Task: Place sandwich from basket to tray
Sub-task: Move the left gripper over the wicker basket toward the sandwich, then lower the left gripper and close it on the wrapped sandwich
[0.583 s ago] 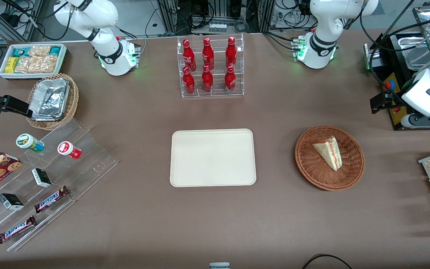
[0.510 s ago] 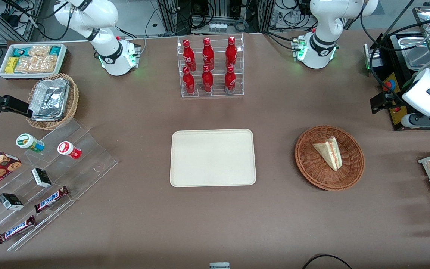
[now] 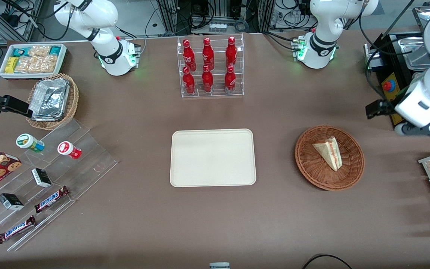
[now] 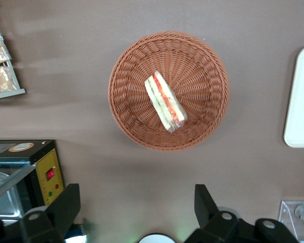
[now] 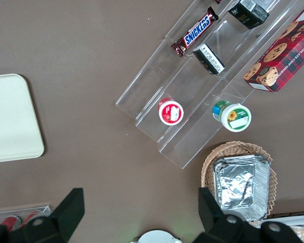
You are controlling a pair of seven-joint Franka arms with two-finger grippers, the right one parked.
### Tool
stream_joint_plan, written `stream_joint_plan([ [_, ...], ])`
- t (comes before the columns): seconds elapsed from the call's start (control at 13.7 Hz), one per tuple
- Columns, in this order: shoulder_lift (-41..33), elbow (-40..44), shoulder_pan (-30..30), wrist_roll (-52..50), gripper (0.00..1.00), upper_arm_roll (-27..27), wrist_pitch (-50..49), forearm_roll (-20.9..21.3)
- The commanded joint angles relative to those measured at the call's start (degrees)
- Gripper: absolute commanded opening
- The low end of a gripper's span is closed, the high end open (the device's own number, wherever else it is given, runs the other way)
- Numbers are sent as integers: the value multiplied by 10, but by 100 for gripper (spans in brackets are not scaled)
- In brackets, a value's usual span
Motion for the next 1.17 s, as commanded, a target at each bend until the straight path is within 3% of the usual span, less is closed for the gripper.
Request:
stream_joint_plan([
  [0.0, 7, -47, 3, -58, 99, -2, 62, 4],
  [0.15, 5, -101, 2, -182, 99, -2, 129, 1],
  [0.36, 2, -177, 2, -268, 99, -2, 229, -44],
  [0.51, -1, -237, -1, -338, 99, -2, 316, -47],
  [0.88, -1, -356, -3, -349, 99, -2, 470, -45],
  [1.09, 3, -389, -4, -348, 99, -2, 494, -39],
])
